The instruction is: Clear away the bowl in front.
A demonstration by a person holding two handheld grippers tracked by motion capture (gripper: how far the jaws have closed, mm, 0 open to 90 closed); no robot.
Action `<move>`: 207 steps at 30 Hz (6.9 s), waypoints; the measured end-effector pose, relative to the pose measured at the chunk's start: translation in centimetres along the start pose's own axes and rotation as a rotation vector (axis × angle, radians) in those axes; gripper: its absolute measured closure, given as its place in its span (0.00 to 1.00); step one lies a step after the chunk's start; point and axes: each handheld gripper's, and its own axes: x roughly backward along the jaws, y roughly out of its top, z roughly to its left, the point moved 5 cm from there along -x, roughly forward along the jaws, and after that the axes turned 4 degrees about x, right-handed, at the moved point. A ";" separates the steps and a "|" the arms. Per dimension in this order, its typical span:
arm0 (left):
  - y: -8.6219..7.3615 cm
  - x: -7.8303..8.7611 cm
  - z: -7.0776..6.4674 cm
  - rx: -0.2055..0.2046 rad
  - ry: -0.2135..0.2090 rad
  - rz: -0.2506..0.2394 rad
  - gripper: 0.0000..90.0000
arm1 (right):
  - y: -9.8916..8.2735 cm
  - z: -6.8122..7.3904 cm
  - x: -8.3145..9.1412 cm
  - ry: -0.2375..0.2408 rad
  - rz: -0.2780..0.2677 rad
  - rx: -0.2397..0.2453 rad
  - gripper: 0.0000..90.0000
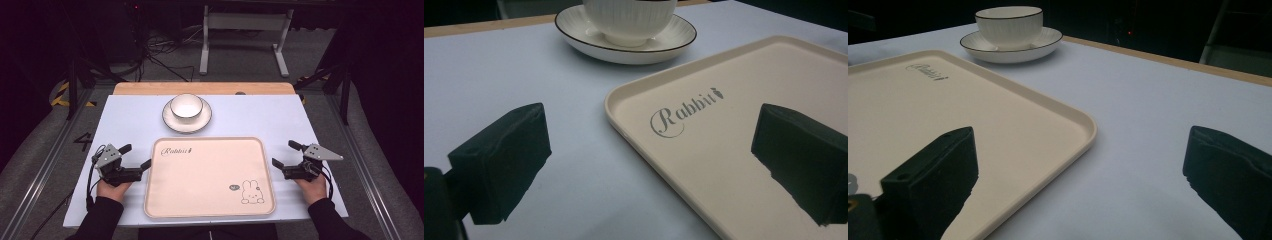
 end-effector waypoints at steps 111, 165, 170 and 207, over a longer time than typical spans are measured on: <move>12.9 -7.3 1.2 0.011 -0.020 -0.053 0.02 | 0.0 -0.2 0.0 -0.002 0.000 -0.025 0.02; 14.4 -15.3 4.1 0.166 0.034 0.117 0.06 | 0.0 -0.3 0.1 0.010 -0.009 -0.034 0.02; 13.9 -16.1 4.2 0.184 0.024 0.137 0.09 | 0.0 -0.3 0.1 0.013 -0.011 -0.035 0.02; 10.4 -19.8 4.5 0.315 0.133 0.330 0.54 | 0.0 -0.3 0.2 0.031 -0.024 -0.043 0.02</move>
